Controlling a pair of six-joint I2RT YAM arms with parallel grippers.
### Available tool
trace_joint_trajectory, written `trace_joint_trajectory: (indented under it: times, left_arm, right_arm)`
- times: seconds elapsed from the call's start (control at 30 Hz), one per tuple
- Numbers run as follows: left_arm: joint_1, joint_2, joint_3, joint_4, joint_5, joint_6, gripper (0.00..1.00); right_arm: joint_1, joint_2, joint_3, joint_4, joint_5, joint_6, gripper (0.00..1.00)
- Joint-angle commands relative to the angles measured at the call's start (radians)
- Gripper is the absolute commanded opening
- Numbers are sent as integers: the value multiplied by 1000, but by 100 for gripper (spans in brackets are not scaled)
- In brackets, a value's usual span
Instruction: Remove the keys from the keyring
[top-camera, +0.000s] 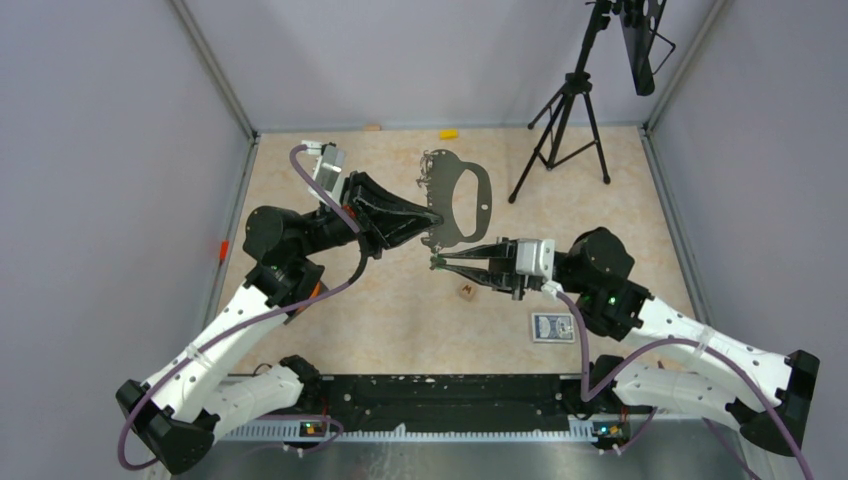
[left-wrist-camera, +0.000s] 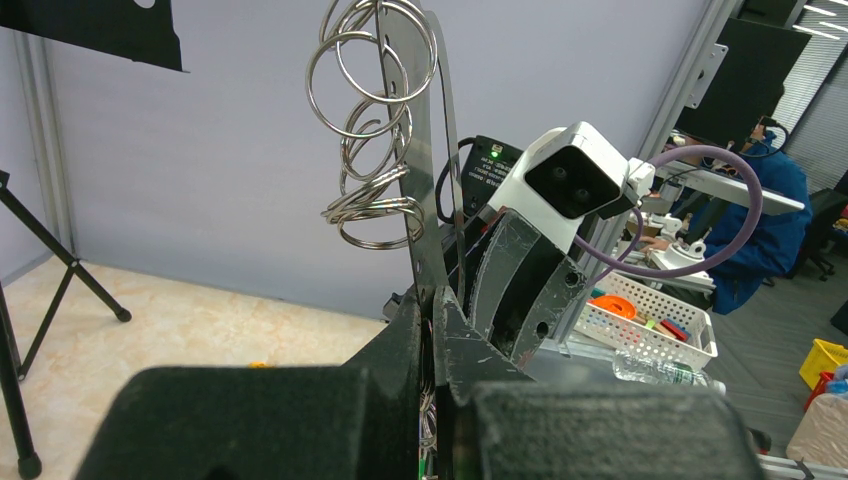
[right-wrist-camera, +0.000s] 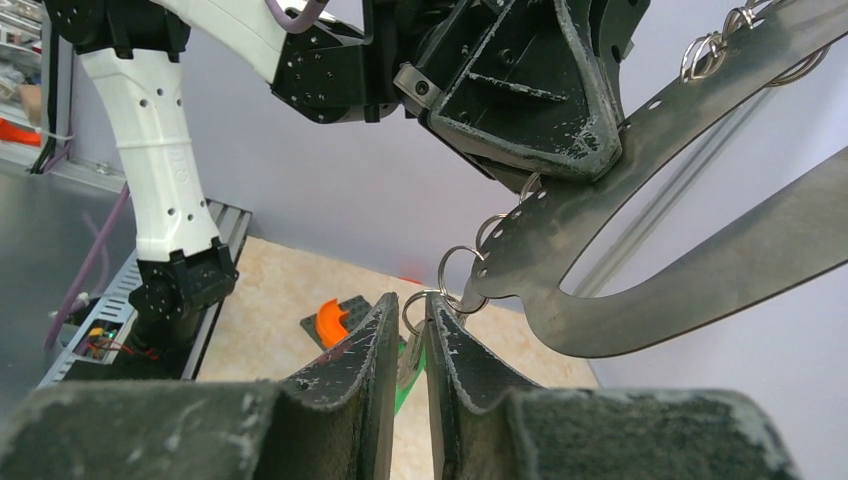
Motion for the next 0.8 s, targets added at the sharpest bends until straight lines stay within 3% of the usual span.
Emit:
trace_joint_trajectory:
  times: [0.0,0.77]
  left_arm:
    - [0,-9,9,59,-17,-8,0]
    - [1,-13,6,60,-17,-9,0]
  right_arm:
    - [12,7,21,42,-4,14,15]
    - [12,27,4,79,-7,33,18]
